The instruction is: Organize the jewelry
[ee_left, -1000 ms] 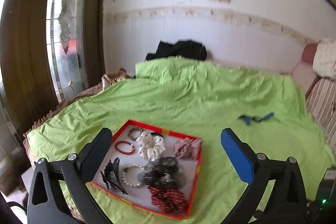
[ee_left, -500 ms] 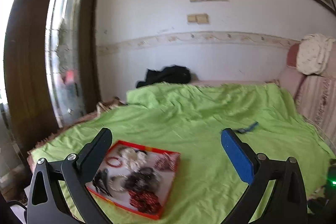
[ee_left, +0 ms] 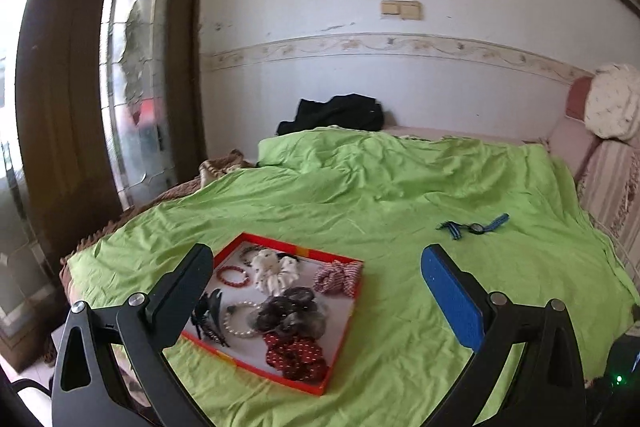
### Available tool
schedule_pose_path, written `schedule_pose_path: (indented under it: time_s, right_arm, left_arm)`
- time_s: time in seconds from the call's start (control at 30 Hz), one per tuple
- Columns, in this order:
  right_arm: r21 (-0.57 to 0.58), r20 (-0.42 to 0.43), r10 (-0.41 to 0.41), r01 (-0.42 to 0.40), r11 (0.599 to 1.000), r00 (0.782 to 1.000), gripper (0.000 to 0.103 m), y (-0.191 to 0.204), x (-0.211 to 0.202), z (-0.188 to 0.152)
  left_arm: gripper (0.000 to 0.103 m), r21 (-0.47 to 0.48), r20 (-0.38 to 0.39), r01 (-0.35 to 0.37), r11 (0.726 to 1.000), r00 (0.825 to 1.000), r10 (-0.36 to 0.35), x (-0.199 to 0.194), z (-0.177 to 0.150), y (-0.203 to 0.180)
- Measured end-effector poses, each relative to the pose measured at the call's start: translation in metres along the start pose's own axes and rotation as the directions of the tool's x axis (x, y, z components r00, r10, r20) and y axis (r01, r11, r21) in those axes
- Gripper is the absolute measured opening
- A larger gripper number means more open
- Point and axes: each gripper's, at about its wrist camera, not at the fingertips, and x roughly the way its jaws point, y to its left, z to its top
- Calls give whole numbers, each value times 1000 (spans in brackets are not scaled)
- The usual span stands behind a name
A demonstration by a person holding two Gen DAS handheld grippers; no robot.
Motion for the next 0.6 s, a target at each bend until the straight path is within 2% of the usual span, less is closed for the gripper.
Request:
schedule_pose_path:
  time_s: [0.2, 0.33, 0.43, 0.6]
  right_arm:
    - [-15, -4, -5, 5, 1000, 1000, 75, 10, -2, 4]
    - [-29, -19, 15, -15, 999, 1000, 75, 24, -1, 10]
    - [-46, -40, 45, -47, 998, 998, 75, 40, 4, 15]
    - [-79, -56, 77, -81, 994, 995, 75, 69, 13, 22]
  left_arm:
    - [103, -55, -20, -26, 998, 999, 25, 3, -2, 24]
    - [103, -48, -57, -40, 998, 998, 37, 4, -9, 36]
    - [103, -30, -74, -86, 996, 994, 84, 2, -13, 48]
    - [103, 13, -144, -174, 985, 974, 174, 8, -32, 71]
